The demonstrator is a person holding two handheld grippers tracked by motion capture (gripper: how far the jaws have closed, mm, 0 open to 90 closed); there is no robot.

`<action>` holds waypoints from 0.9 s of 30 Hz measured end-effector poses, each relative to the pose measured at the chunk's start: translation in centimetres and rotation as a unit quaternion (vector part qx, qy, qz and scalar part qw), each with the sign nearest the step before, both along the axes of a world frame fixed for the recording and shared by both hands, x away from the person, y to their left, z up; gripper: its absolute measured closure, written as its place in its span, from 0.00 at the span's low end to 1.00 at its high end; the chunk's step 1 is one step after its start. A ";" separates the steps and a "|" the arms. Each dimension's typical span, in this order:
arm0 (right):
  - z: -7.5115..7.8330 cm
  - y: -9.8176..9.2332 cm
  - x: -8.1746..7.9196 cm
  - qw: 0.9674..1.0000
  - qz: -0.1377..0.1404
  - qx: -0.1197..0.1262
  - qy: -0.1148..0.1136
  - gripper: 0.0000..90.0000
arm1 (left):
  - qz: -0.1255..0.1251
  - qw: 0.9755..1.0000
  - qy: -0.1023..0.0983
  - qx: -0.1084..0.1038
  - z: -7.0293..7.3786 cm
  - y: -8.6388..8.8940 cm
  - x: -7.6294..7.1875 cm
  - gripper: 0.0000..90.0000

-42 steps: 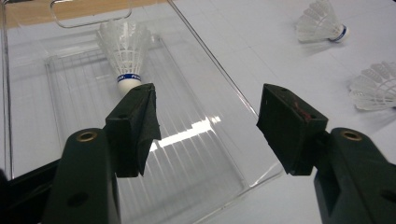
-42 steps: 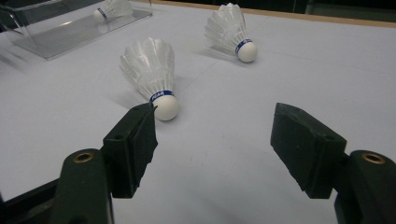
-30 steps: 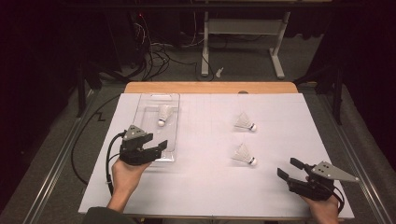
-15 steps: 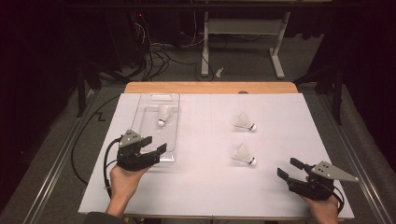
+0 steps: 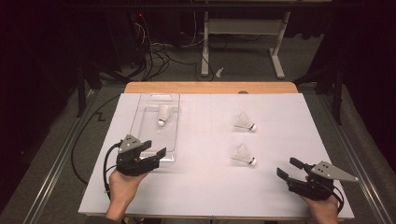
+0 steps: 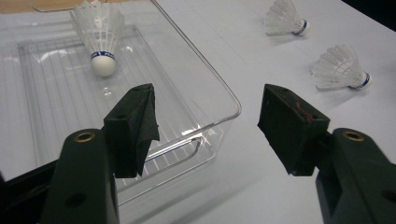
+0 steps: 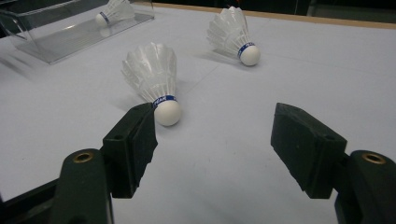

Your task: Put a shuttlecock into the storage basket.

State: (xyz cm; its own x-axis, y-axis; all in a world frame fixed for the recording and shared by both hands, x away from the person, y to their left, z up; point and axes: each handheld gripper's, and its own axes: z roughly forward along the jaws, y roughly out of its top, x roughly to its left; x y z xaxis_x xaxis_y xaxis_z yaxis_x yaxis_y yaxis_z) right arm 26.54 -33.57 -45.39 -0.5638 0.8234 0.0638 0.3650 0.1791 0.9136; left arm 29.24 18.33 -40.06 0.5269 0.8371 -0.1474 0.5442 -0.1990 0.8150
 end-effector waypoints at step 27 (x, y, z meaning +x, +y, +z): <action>0.1 0.4 0.0 1.000 0.014 -0.002 -0.006 0.35 | -0.020 1.000 0.002 -0.007 -1.3 -0.9 -2.0 0.42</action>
